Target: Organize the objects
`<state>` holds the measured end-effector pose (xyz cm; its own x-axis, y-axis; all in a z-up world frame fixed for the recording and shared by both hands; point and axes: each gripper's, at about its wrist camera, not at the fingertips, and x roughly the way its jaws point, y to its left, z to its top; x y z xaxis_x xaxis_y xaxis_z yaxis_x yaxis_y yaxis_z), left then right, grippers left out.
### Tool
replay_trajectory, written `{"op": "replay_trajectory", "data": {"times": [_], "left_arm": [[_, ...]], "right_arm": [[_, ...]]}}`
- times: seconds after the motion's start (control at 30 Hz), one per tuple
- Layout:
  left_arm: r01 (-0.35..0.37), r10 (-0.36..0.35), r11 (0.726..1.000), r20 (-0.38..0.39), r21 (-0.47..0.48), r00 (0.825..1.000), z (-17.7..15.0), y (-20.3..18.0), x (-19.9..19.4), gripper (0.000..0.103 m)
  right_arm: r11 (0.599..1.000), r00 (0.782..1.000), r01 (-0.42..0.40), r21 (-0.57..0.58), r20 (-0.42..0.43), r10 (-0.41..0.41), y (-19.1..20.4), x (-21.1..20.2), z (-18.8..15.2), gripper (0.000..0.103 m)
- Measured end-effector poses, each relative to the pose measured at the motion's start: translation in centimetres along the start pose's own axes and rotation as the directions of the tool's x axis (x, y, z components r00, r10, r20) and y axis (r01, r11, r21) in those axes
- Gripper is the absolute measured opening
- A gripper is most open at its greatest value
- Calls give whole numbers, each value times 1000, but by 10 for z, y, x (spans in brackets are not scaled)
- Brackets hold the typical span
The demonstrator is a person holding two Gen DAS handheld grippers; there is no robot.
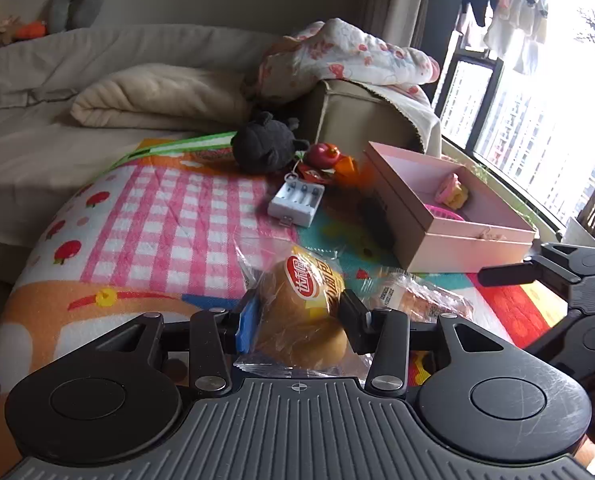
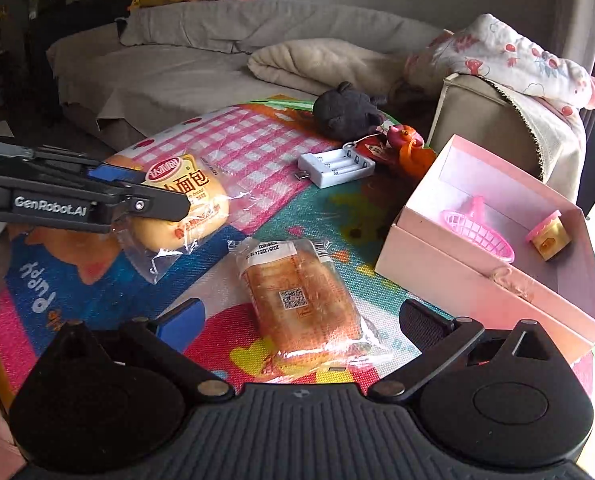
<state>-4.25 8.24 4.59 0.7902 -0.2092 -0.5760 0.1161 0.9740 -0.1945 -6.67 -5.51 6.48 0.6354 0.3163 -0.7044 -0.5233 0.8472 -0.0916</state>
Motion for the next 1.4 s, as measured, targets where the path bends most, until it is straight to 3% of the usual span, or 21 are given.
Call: {"op": "replay_trajectory", "data": {"times": [0.2,0.33,0.37,0.43,0.53,0.73,0.8,0.9,0.93,1.03,1.1,1.17,1.27,1.4], "left_arm": [[-2,2,1000,-15,10,1000,-3,0,-1,48],[3,-2,1000,-28,20,1000,-4,0,-2,48],[3,-3,1000,-31,19,1000,-4,-1,-2,48],[17,-17,1000,-38,12,999,-2,-4,-2,48],[81,-80,996,-38,28,996,18,-24,1,48],[158,-172,977,89,143,981,89,-106,28,49],[216,-228,970,111,111,967,110,-132,52,49],[334,-334,942,53,10,941,125,-159,103,51],[332,-332,943,14,-4,943,124,-167,123,51],[239,-238,971,-47,8,970,110,-172,158,48],[248,-248,969,-53,-23,967,100,-158,157,48],[261,-261,965,-35,-16,965,88,-139,137,49],[224,-227,972,37,73,973,71,-116,99,49],[158,-168,977,57,146,984,50,-84,64,49]], "right_arm": [[996,995,-55,73,-78,61,-14,44,12,103],[986,987,-116,119,-98,128,-16,35,7,56],[979,983,-141,151,-94,156,-20,27,5,55],[968,985,-145,205,-58,160,-30,5,-3,54],[975,998,-67,211,8,67,-43,-32,-17,54],[969,987,96,228,104,-123,-74,-86,-37,54],[958,980,119,261,122,-155,-87,-94,-44,54],[940,972,146,308,130,-193,-103,-99,-54,54],[935,970,154,320,131,-205,-108,-99,-58,54],[923,971,141,358,133,-200,-122,-101,-68,54],[917,969,142,372,136,-206,-128,-102,-71,54],[914,968,140,381,142,-208,-134,-102,-71,54],[910,965,137,391,156,-213,-143,-99,-59,54],[901,962,99,422,191,-196,-166,-78,-7,54]]}}
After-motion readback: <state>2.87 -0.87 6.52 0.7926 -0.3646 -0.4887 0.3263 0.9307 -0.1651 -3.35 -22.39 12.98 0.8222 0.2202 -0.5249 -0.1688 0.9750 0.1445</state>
